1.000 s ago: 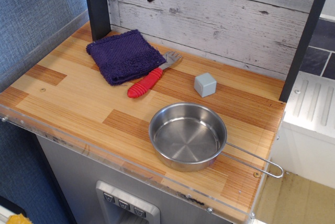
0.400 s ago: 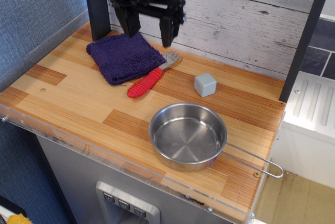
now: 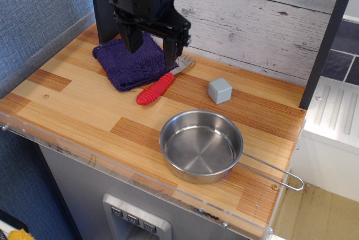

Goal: Put the fork right on top of the napkin.

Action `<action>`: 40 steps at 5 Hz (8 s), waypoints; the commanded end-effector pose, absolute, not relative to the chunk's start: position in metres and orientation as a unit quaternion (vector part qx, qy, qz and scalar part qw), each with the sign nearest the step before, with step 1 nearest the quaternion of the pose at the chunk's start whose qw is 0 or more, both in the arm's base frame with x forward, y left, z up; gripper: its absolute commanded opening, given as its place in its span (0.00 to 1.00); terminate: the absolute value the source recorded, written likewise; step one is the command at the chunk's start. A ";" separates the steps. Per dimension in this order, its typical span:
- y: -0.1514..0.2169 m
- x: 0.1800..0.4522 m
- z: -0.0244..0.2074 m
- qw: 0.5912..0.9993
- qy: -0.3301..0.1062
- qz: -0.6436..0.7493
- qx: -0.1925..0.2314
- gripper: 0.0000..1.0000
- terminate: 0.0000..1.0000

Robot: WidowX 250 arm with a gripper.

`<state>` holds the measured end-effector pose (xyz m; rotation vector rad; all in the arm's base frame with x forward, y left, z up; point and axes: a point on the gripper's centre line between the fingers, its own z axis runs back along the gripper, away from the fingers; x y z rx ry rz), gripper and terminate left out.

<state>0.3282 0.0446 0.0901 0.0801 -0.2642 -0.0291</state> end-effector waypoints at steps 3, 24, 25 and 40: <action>0.049 0.329 0.038 0.995 -0.081 -0.017 0.050 1.00 0.00; 0.125 0.273 0.062 0.992 -0.092 0.066 0.061 0.00 0.00; 0.130 0.283 0.053 0.992 -0.095 0.065 0.056 0.00 0.00; 0.124 0.289 0.129 0.987 -0.144 0.059 0.039 1.00 1.00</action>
